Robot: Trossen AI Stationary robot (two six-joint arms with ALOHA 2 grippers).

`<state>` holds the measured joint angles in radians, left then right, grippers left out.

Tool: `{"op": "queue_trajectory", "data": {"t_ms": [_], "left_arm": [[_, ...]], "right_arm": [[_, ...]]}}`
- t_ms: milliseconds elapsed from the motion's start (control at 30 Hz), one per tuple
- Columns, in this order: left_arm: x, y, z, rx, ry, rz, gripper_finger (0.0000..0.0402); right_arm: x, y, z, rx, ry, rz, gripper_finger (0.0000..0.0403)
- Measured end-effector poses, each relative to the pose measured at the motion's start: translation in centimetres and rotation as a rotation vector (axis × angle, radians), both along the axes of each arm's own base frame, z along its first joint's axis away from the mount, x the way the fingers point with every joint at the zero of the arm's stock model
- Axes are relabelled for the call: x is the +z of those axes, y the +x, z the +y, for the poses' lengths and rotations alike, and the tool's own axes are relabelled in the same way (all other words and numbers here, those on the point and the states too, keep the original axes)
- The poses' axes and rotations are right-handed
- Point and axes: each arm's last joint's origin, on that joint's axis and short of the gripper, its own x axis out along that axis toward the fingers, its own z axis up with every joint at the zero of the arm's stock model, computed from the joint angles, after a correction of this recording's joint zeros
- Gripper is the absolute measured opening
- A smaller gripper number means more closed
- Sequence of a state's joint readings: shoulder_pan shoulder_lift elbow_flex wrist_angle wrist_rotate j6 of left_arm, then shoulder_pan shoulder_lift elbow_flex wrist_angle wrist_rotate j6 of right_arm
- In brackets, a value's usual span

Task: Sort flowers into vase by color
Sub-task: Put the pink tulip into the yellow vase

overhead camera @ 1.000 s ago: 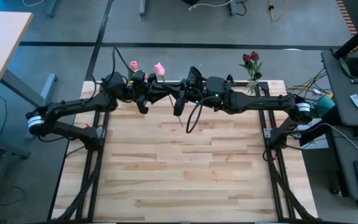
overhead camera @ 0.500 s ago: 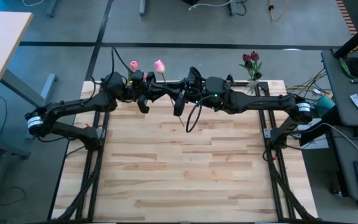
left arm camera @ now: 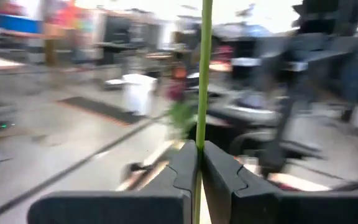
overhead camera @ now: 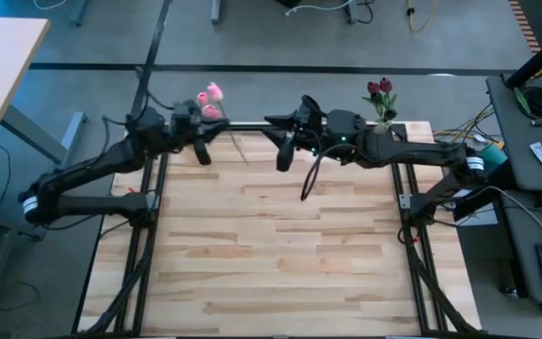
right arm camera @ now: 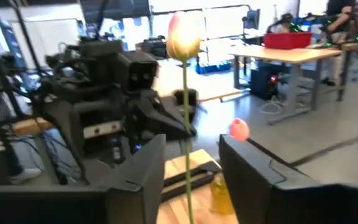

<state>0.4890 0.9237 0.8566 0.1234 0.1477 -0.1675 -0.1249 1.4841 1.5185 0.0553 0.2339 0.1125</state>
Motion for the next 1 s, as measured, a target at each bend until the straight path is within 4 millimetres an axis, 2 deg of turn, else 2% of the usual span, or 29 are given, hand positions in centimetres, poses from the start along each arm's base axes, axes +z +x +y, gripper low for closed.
{"op": "queue_trajectory", "data": {"t_ms": [267,333,433,533,833,1000], "left_arm": [[0.4,-5.8,-1.2,0.439,0.04,0.134,0.0],[0.3,-6.9,-1.4,0.55,0.048,0.172,0.0],[0.0,-8.3,-1.4,0.697,0.054,0.235,0.0],[-0.2,-9.0,-1.3,0.759,0.066,0.262,0.0],[-1.2,-9.4,0.7,0.779,0.099,0.323,0.0],[-1.6,-9.8,2.2,0.776,0.116,0.259,0.0]], "right_arm": [[0.3,-1.0,0.0,-0.028,-0.017,0.061,0.0032],[0.3,-1.0,0.0,-0.028,-0.025,0.062,0.0015],[0.2,-1.0,0.0,-0.028,-0.028,0.064,0.0013],[0.2,-1.0,0.0,-0.028,-0.034,0.069,0.0013],[0.1,-0.9,0.0,-0.027,-0.051,0.079,0.0013],[0.1,-0.9,0.0,-0.027,-0.051,0.08,0.0013]]}}
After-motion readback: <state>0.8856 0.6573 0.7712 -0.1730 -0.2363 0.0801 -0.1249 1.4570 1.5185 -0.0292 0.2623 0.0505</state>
